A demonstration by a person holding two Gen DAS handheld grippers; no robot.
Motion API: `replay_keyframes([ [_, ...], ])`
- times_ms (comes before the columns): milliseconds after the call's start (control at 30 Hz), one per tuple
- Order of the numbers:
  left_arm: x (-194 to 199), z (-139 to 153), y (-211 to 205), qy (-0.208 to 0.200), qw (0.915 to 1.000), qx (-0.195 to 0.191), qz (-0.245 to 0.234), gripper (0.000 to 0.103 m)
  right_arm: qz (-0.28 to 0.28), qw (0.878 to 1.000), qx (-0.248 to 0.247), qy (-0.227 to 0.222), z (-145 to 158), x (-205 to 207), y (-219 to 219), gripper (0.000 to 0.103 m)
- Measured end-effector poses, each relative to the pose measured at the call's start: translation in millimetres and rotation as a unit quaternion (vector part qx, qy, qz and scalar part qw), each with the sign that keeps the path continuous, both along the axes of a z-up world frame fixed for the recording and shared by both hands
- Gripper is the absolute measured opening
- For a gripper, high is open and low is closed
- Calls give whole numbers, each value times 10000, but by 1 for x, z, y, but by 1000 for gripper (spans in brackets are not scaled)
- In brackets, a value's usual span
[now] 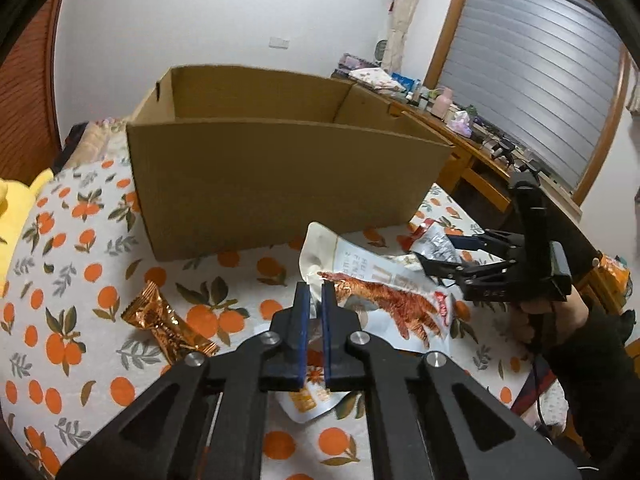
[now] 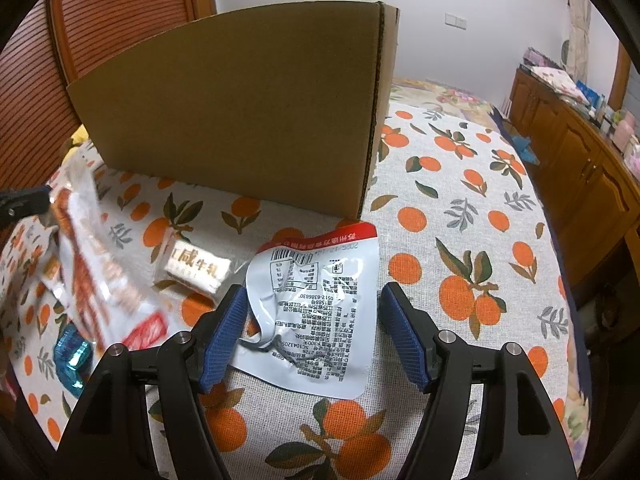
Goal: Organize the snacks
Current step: 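Grasp the white chicken-feet pouch with the left tool while the right tool grasps the white foil pouch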
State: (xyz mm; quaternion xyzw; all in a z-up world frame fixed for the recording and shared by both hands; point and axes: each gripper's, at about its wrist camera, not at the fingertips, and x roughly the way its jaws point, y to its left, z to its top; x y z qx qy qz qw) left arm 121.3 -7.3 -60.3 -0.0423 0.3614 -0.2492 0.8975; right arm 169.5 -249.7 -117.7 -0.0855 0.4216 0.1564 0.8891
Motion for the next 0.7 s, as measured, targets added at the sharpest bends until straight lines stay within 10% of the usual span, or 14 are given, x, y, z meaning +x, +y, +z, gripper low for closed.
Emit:
replay_keyframes([
  [700, -22, 62, -22, -795, 9960, 266, -296, 0, -96, 9999, -14, -51, 2, -1, -3, 61],
])
